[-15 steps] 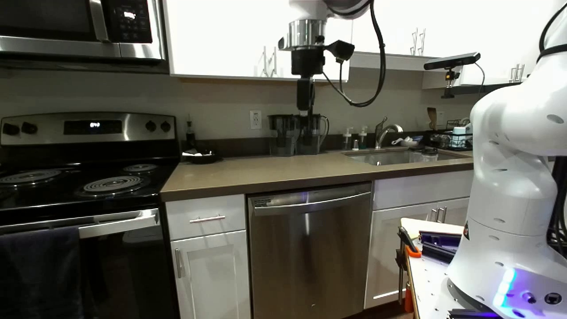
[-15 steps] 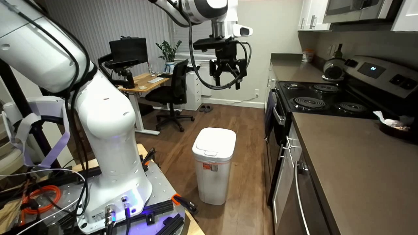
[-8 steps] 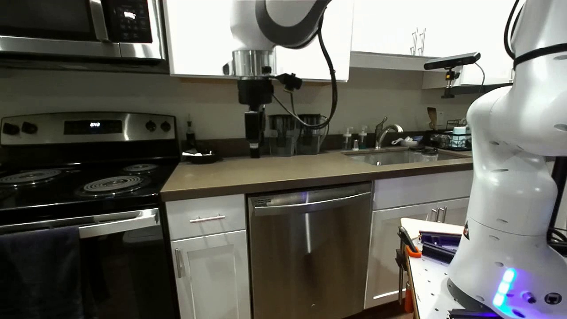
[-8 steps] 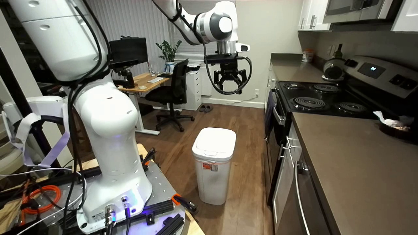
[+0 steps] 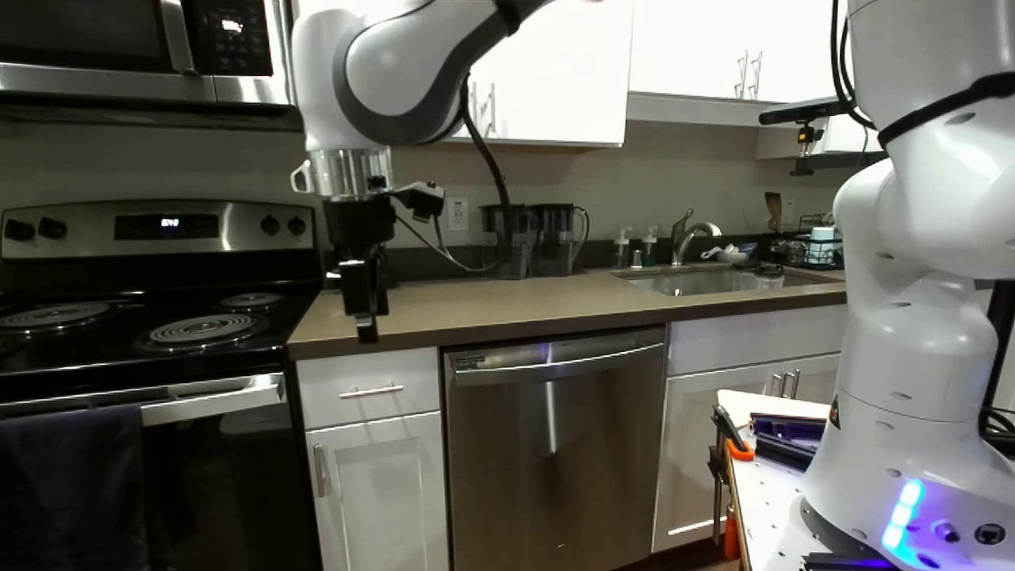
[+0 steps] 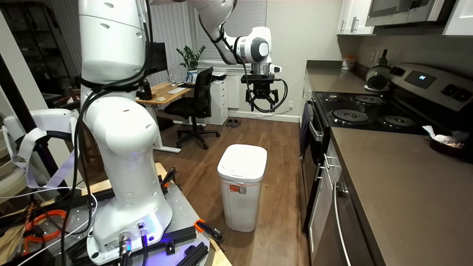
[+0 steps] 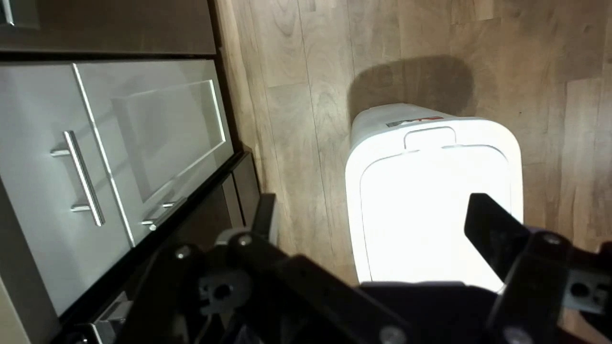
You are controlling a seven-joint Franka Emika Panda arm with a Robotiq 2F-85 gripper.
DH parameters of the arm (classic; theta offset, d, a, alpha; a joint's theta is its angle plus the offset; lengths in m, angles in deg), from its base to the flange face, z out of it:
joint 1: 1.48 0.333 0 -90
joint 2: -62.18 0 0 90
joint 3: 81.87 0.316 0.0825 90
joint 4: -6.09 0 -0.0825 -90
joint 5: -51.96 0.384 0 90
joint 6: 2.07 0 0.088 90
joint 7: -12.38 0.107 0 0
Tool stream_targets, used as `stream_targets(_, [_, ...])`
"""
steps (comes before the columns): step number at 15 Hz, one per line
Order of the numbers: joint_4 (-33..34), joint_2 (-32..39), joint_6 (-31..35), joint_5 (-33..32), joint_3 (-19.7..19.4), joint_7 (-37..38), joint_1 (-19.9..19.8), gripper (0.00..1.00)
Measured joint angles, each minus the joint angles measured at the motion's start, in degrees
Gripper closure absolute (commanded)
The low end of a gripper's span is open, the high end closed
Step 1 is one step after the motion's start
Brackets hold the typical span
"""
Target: Press the button on the bin
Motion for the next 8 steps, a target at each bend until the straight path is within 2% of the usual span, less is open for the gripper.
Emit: stream_targets(8, [13.0, 16.8, 2.7, -0.3, 1.2, -0.7, 3.2, 0.00])
